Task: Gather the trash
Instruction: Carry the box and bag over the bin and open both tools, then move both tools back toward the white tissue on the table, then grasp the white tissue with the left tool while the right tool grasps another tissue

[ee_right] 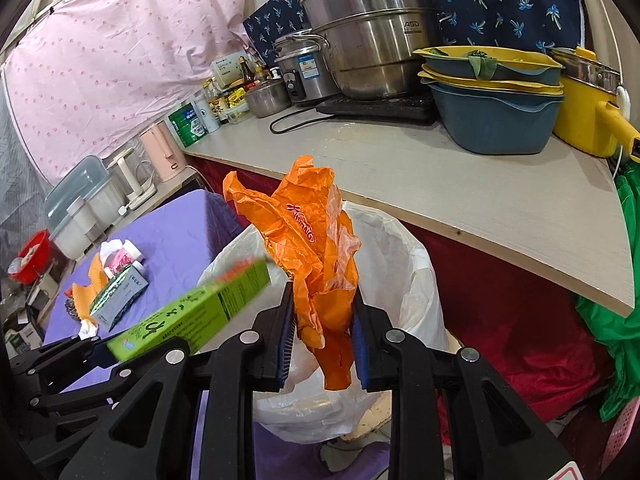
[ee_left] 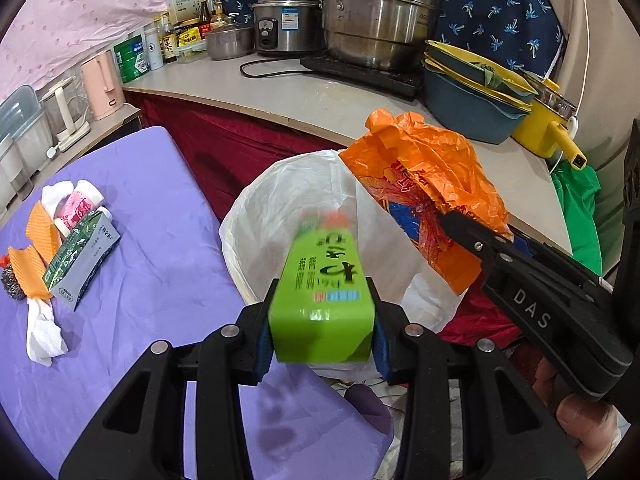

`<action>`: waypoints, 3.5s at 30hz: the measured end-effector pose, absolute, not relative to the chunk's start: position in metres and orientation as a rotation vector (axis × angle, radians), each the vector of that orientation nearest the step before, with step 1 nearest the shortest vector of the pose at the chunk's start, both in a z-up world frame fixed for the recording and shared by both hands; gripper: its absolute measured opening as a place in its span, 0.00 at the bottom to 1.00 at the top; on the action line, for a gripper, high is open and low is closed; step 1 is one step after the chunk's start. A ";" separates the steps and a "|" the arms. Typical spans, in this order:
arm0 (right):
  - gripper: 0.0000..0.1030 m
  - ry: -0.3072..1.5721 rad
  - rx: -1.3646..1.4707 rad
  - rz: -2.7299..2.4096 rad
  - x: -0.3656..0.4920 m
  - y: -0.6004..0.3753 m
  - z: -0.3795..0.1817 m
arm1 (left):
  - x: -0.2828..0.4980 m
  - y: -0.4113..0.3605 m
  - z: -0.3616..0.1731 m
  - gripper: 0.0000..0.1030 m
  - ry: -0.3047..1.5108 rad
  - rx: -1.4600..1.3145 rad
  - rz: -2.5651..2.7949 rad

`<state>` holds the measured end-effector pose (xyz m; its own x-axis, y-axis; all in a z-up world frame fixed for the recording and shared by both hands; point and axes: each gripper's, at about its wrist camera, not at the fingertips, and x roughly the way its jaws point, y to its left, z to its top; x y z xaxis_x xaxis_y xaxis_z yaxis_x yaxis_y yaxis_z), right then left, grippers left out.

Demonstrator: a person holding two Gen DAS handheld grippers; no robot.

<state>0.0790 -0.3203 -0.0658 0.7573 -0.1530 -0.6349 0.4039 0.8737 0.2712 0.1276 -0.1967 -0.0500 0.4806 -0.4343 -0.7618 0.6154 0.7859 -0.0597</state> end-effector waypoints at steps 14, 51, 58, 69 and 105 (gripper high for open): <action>0.46 0.620 0.391 -0.319 0.085 -0.311 -0.057 | 0.133 -0.186 -0.042 0.54 0.828 0.204 -0.607; 0.53 0.624 0.298 -0.174 0.118 -0.232 -0.038 | 0.179 -0.021 -0.042 0.81 0.843 0.000 -0.269; 0.53 0.647 0.275 -0.126 0.133 -0.205 -0.042 | 0.196 0.038 -0.058 0.82 0.879 -0.052 -0.144; 0.53 0.696 0.242 -0.042 0.165 -0.157 -0.051 | 0.217 0.101 -0.089 0.85 0.937 -0.099 -0.035; 0.35 0.813 0.239 0.246 0.374 -0.040 -0.076 | 0.264 0.122 -0.114 0.17 1.014 -0.176 -0.132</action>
<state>0.3741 -0.0401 -0.0763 0.6618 0.3066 -0.6841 -0.1245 0.9448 0.3030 0.2644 0.1223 -0.1135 0.5224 -0.1912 -0.8310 0.0280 0.9779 -0.2074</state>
